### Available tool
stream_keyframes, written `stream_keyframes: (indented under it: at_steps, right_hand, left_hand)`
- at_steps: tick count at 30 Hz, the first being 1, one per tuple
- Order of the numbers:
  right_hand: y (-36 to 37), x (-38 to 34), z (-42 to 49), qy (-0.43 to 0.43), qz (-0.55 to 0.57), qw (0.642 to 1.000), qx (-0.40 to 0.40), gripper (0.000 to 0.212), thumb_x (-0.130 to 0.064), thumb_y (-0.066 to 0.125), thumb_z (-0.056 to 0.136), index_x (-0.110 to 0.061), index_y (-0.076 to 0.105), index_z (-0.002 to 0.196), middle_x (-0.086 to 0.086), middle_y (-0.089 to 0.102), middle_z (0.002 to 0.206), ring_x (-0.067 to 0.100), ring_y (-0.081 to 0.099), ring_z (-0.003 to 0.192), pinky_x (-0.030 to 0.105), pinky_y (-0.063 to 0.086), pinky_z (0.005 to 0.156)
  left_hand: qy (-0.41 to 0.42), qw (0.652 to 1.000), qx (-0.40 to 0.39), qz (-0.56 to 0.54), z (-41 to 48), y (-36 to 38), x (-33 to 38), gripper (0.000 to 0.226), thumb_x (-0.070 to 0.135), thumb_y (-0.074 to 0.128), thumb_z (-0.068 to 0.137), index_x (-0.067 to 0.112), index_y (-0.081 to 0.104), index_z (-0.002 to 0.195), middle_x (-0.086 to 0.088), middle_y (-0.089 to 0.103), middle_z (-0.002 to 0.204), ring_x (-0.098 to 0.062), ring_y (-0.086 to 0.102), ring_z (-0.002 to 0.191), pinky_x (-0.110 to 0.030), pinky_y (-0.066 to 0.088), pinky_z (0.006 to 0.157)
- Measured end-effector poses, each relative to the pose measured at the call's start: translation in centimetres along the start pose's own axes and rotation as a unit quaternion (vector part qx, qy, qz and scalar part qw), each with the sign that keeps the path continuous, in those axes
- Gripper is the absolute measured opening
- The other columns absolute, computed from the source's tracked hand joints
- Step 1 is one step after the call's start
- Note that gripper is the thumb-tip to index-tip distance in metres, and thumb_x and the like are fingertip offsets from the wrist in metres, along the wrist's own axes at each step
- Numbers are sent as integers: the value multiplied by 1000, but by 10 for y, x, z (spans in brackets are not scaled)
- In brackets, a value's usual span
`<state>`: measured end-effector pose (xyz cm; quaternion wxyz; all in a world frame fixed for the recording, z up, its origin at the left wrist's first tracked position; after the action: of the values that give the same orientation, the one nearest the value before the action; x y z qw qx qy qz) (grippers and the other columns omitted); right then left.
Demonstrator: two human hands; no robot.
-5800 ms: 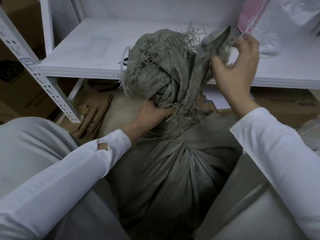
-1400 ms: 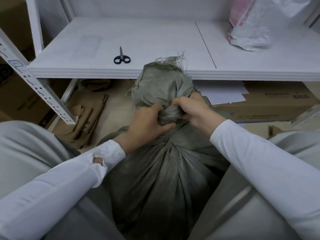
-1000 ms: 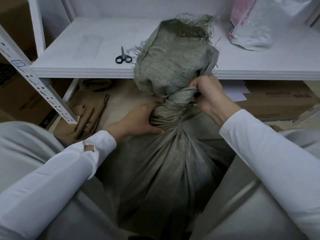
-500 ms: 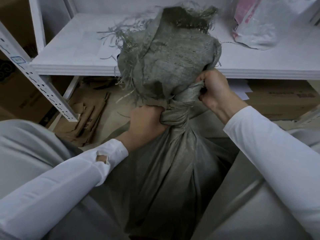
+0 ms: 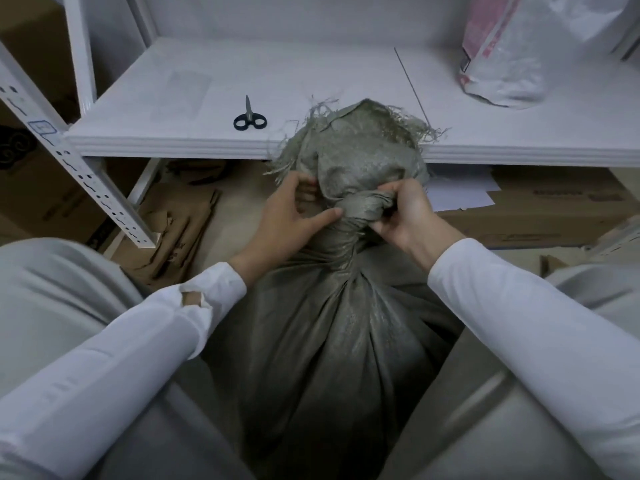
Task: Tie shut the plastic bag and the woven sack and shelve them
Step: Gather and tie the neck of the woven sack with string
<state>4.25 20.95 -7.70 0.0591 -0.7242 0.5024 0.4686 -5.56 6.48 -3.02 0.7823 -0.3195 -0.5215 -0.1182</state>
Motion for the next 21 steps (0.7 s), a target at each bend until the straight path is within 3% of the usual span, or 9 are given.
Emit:
stream_keyframes:
  at_steps: [3,6,8,10,11,13,15,17,21]
  right_hand:
    - [2,11,-4,19,-13,1000,-6,25,-7,45,90,-2,56,111,19,65,104,31,66,87,39,60,60]
    - [2,13,-5,21,-32,999,-11,30,-13,47,92,-3,57,118,16,67,110,29,69,90,37,59,64]
    - [5,11,-6,15,-45,998,-30,26,-13,45,93,-4,57,114,12,68,95,21,70,67,28,56,49]
    - [8,9,-8,17,-40,998,-51,16,-10,40,95,-5,53,104,7,60,69,13,58,38,18,44,35]
    - [9,8,-7,18,-40,997,-56,14,-8,39,95,-5,52,98,6,57,60,12,53,33,16,41,33]
    - [11,8,-6,20,-38,997,-65,14,-6,39,93,-5,53,92,6,59,58,13,57,38,18,44,35]
    - [11,9,-2,14,-47,997,-59,14,-6,44,91,-5,56,100,12,64,82,20,67,62,29,58,47]
    - [8,9,4,5,-65,997,-37,16,-8,52,90,-7,58,105,13,65,95,24,68,78,36,61,59]
    - [5,-5,8,-31,-138,990,5,26,-15,63,86,-9,59,111,11,67,93,21,69,75,33,58,51]
  left_hand:
    - [14,998,-48,-38,0,8,7,49,19,80,76,12,52,116,5,66,106,-3,65,96,-16,50,82]
    - [42,992,-98,-60,-2,19,13,49,12,76,80,8,51,123,0,63,117,-12,62,110,-28,51,92]
    - [74,990,-110,-48,-3,21,20,53,11,75,81,6,49,127,-1,59,121,-15,59,116,-34,49,98]
    - [110,986,-123,-22,-3,23,29,55,13,73,83,5,47,131,-3,56,126,-16,55,121,-37,45,104]
    - [122,984,-127,-4,-3,24,32,55,13,71,85,5,46,133,-3,54,130,-14,53,123,-36,43,106]
    - [127,983,-132,30,-2,25,34,55,14,68,87,8,44,136,1,51,134,-8,49,125,-27,39,109]
    - [112,982,-144,44,1,27,31,55,16,66,89,10,41,138,4,47,137,-3,46,126,-20,36,108]
    - [86,983,-151,60,4,27,26,57,19,65,90,13,40,140,4,46,138,-2,44,125,-18,35,107]
    - [37,989,-89,109,11,14,13,62,34,71,84,17,43,137,2,53,129,-7,52,113,-20,43,93]
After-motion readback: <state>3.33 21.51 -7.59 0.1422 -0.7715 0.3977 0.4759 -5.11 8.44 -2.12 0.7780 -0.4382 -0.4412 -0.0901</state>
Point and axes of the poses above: each hand's wrist, its own z-axis towards the middle knuckle, its own y-axis out of the palm, x = y × z, the point moved 10 cm from there along z, towards the middle knuckle
